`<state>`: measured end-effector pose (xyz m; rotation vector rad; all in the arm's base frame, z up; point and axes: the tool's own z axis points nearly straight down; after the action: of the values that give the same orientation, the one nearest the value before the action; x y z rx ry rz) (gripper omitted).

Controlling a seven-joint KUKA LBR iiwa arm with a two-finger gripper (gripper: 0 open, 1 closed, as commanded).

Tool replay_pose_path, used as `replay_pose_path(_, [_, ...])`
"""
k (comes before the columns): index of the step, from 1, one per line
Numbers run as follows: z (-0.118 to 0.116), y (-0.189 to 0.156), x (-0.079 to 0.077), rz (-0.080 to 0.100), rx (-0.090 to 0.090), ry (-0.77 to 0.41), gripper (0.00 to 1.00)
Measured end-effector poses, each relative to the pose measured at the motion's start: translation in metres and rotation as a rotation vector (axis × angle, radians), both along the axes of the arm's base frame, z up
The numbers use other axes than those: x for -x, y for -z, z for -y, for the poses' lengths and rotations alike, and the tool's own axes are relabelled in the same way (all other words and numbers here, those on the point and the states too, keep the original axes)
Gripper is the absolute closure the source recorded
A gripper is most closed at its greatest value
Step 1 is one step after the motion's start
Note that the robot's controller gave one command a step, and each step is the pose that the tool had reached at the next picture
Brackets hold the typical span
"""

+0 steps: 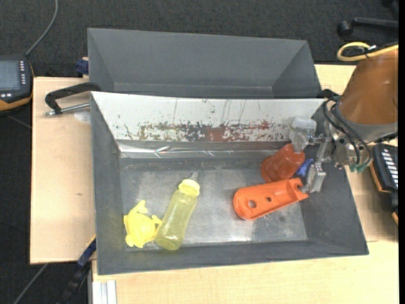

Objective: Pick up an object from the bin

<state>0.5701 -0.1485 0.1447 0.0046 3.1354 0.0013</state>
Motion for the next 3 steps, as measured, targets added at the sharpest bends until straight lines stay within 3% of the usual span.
replay_pose_path(2, [0.000, -0.003, 0.000, 0.001, 0.002, -0.004, 0.00])
replay_pose_path(3, [-0.043, 0.003, -0.031, 0.009, 0.003, -0.258, 1.00])
